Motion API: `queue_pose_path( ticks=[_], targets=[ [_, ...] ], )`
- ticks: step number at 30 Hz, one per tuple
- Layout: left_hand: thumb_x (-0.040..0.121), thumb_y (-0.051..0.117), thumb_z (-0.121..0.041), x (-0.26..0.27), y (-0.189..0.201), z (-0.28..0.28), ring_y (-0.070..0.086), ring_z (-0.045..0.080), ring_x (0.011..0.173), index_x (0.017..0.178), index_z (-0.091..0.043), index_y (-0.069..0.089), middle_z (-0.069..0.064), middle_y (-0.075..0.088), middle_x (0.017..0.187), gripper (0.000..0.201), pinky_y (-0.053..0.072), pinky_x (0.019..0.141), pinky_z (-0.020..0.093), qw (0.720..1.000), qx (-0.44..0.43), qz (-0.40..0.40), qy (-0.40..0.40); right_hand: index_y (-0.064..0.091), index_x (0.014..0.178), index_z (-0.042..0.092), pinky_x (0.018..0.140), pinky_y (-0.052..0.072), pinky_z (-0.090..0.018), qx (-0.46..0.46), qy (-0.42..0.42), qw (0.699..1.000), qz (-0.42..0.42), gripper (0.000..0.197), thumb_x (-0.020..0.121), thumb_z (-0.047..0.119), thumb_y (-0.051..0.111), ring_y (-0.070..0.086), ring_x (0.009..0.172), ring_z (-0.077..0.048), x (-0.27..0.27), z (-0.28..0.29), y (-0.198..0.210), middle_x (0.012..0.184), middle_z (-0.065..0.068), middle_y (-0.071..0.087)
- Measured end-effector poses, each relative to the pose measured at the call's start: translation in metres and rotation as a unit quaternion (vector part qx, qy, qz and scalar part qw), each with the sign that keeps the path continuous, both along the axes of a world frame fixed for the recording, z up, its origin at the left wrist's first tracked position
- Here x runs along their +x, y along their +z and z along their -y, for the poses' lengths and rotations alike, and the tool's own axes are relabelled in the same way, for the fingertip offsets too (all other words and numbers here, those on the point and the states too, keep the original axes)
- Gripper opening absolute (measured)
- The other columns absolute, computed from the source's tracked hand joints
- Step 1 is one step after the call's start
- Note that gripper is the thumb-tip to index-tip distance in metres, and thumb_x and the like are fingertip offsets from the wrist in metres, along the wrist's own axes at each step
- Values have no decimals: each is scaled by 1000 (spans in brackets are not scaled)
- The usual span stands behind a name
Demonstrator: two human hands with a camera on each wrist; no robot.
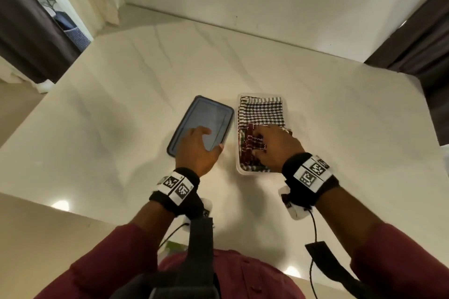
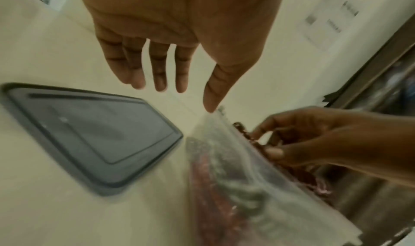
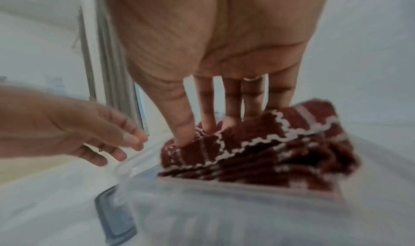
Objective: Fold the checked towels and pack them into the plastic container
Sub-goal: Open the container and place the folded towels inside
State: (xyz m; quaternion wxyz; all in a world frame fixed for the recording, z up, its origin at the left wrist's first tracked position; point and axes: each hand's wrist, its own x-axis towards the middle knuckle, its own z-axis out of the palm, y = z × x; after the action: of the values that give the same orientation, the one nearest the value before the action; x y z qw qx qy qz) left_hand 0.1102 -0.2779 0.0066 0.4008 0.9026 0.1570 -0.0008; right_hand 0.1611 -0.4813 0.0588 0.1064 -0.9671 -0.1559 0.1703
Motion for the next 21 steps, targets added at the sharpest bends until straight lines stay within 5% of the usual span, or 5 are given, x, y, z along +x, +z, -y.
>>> queue_pose_path(
  ticks=[5, 8, 15, 18, 21],
  targets=[
    [52, 64, -83, 17, -44, -15, -14, 43, 142, 151, -21, -4, 18, -15, 157, 135, -6, 113, 57, 957, 162, -241, -11, 39, 144, 21, 106, 37, -37, 7, 19, 994, -110, 50, 95, 24, 50, 44, 127, -29, -17, 9, -32, 140, -7, 41],
    [41, 61, -90, 23, -52, -21, -22, 45, 139, 148, -24, -19, 19, -31, 151, 148, -10, 110, 61, 940, 180, -290, -20, 51, 135, 18, 103, 40, -36, 78, 0, 992, -99, 40, 96, 23, 52, 50, 119, -24, -17, 19, -29, 130, -6, 52],
    [41, 78, -73, 32, -18, -32, 19, 42, 137, 148, -29, 2, 17, 12, 153, 138, 18, 111, 59, 956, 131, -260, 29, 67, 95, 19, 76, 49, -21, 379, -159, 911, 31, 15, 86, 8, 66, 61, 85, 1, -22, 42, -9, 96, 6, 67],
    [37, 78, -75, 35, 9, -40, 35, 35, 132, 145, -29, 21, 9, 32, 148, 130, 33, 107, 56, 990, -31, -119, 73, 67, 97, 19, 75, 51, -23, 432, -193, 880, 39, 14, 85, 14, 70, 61, 90, -4, -17, 45, 3, 103, 7, 67],
    [42, 76, -65, 30, 55, -18, 60, 17, 97, 128, -30, 45, 0, 53, 120, 98, 55, 69, 28, 951, -308, 29, -11, 58, 124, 26, 81, 50, -22, 474, -185, 861, -32, 50, 78, 36, 75, 58, 104, -3, -10, 40, 16, 121, 10, 60]
  ],
)
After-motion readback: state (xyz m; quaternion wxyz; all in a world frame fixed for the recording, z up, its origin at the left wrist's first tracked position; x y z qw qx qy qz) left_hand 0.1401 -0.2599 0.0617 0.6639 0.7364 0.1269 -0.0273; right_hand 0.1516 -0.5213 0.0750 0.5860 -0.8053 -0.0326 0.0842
